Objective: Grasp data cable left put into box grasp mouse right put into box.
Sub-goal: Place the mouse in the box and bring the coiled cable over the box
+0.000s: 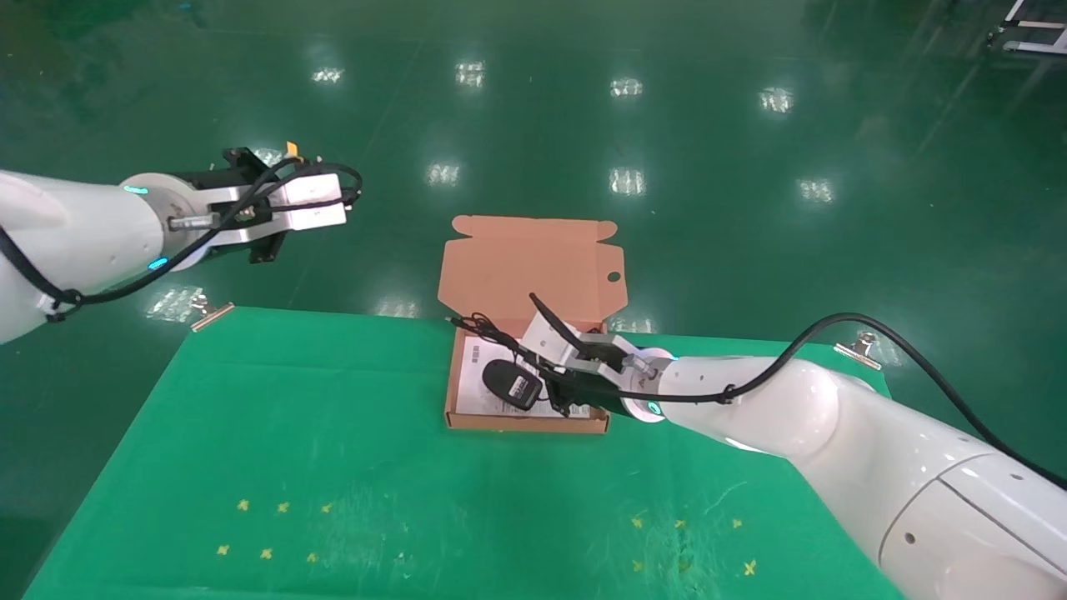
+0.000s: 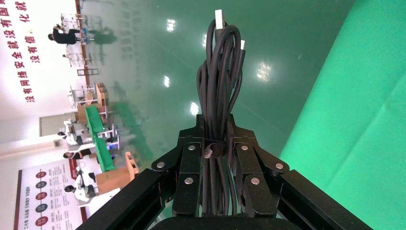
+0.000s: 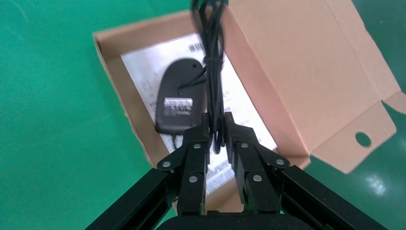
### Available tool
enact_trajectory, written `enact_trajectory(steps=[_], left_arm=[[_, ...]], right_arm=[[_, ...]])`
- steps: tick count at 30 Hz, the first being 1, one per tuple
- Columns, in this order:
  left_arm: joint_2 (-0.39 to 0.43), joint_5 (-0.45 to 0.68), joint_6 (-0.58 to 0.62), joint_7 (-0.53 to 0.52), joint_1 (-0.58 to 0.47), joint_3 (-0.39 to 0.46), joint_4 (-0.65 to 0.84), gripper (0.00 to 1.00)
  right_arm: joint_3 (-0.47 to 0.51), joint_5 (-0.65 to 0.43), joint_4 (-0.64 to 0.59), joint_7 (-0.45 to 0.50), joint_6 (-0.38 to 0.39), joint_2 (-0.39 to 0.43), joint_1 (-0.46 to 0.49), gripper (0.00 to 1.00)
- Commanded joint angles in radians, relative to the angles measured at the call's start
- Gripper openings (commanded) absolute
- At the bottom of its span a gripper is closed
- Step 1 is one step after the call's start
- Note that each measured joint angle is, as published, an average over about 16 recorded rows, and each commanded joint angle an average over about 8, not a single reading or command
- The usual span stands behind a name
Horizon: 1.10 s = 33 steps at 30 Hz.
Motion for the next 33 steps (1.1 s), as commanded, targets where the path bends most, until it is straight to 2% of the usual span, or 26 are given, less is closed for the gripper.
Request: enact_trajectory(steps=[1, 8, 14, 24, 33], left_arm=[[0.002, -0.002, -0.001, 0.001, 0.000, 0.001, 0.000, 0.00], [0.037, -0.025, -0.065, 0.003, 0.035, 0.008, 0.006, 0.00], [0.054, -0.062, -0.131, 0.038, 0.074, 0.026, -0.006, 0.00], [0.129, -0.110, -0.276, 0.127, 0.144, 0.080, 0.068, 0.00], [0.242, -0.148, -0.502, 0.231, 0.193, 0.139, 0.280, 0.00]], right_arm=[[0.000, 0.002, 0.010, 0.000, -0.002, 0.007, -0.001, 1.00], [-0.005, -0.010, 0.038, 0.010, 0.013, 0.040, 0.017, 1.00], [-0.007, -0.026, 0.084, 0.016, 0.017, 0.102, 0.042, 1.00], [-0.019, -0.084, 0.253, 0.079, 0.031, 0.287, 0.089, 1.00], [-0.056, -0.188, 0.485, 0.222, 0.010, 0.463, 0.122, 1.00]])
